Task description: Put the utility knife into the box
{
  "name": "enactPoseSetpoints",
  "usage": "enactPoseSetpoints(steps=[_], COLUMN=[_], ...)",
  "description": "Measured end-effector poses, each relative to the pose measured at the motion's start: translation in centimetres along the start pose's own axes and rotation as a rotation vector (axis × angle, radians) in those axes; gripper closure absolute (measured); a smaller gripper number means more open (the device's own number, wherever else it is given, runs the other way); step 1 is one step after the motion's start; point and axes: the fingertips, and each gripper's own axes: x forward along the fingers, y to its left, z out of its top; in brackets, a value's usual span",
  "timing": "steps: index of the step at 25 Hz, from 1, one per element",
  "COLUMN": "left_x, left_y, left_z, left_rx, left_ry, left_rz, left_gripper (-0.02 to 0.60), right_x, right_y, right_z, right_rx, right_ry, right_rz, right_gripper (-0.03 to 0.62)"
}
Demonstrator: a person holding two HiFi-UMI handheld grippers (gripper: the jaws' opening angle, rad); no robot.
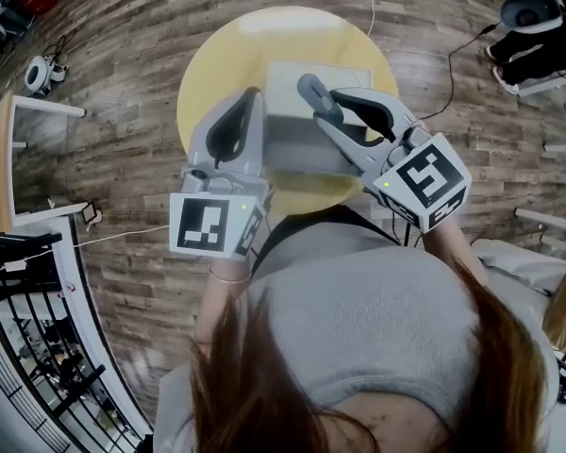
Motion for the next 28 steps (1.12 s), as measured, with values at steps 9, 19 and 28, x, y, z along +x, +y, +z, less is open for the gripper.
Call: enactPoseSetpoints(steps=[9, 19, 28], left_x=[-0.6, -1.1, -1.4], left_y=[0.7, 1.2, 1.4], left_z=[-0.4, -1.0, -1.3], left_rx=[-0.03, -0.036, -0.044], left_ry=[-0.004, 0.003, 0.008], left_rz=[-0.001, -0.006, -0.019], left_gripper=[0.586, 0.586, 0.586], right_x=[0.6, 2.6, 4.1], right_y=[3.3, 4.7, 4.4], right_z=[-6.0, -10.6, -14.7], right_rx=[-0.289, -0.318, -0.365], right_ry=[0.416, 0.615, 0.743], right_rz=[0.283, 0.38, 0.344], right_gripper=[0.462, 0.462, 0.462])
